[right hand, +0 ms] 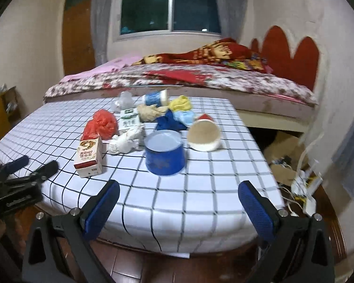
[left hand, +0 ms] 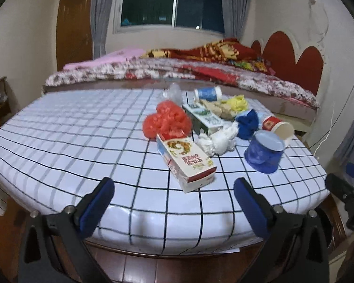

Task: Collect trash
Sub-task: 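Grasp the blue cup with the right tool while the left tool grasps the milk carton, then carry the blue cup and milk carton over the black bin with both tools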

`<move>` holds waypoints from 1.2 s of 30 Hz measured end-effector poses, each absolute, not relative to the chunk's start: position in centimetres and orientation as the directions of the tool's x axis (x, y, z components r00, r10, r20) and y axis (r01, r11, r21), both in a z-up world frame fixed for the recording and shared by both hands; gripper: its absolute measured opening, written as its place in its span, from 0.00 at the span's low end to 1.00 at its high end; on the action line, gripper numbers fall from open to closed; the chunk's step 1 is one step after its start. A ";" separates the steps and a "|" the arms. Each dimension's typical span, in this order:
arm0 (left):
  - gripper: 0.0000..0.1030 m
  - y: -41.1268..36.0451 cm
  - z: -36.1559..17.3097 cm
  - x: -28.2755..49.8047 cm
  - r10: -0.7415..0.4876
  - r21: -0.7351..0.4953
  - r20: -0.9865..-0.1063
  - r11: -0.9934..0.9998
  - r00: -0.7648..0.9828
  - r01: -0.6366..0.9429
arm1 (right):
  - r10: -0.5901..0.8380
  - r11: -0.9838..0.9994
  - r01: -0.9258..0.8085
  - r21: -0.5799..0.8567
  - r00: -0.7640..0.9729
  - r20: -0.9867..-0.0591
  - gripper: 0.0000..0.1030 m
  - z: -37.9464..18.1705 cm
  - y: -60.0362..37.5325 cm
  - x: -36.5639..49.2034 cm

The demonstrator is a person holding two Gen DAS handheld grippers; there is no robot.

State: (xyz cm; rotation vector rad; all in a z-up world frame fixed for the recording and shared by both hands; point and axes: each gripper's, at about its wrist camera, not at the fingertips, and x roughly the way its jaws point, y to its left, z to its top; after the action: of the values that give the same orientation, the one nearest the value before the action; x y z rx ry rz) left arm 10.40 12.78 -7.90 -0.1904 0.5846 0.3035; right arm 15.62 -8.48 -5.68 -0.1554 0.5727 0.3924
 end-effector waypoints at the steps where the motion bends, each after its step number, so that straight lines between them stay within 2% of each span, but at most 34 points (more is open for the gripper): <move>1: 0.89 12.9 -8.2 11.0 0.222 -0.096 -0.569 0.938 0.792 -0.332 | 0.320 0.912 -0.409 -0.039 0.766 -0.557 0.93 -6.0 -8.0 16.3; 6: 0.86 12.2 -9.4 13.6 0.220 -0.085 -0.583 0.941 0.782 -0.328 | 0.329 0.902 -0.431 -0.042 0.746 -0.579 0.88 -7.3 -6.9 19.1; 19: 0.85 12.7 -12.1 18.7 0.218 -0.094 -0.648 0.928 0.730 -0.361 | 0.373 0.854 -0.519 -0.034 0.657 -0.655 0.87 -10.9 -3.9 26.0; 24: 0.77 13.3 -12.5 19.4 0.212 -0.098 -0.666 0.926 0.715 -0.366 | 0.382 0.847 -0.532 0.000 0.610 -0.694 0.87 -11.8 -2.8 28.3; 26: 0.71 13.7 -12.6 19.4 0.210 -0.096 -0.665 0.928 0.717 -0.360 | 0.385 0.850 -0.526 0.016 0.601 -0.700 0.87 -11.9 -2.7 28.7; 27: 0.69 13.8 -12.6 19.3 0.213 -0.087 -0.663 0.930 0.717 -0.357 | 0.388 0.851 -0.524 0.020 0.604 -0.696 0.75 -11.9 -2.6 28.6; 31: 0.55 14.0 -12.4 18.8 0.212 -0.072 -0.643 0.940 0.736 -0.334 | 0.378 0.860 -0.510 0.005 0.630 -0.679 0.75 -11.5 -2.6 27.9; 36: 0.53 14.2 -11.6 17.1 0.204 -0.068 -0.611 0.949 0.765 -0.307 | 0.365 0.865 -0.500 -0.050 0.694 -0.620 0.75 -10.0 -3.3 25.2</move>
State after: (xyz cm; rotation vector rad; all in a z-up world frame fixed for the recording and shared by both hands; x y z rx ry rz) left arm 17.07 14.15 -11.56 -0.1682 0.6424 0.2789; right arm 25.18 -3.34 -9.97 -0.2223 0.6413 0.4873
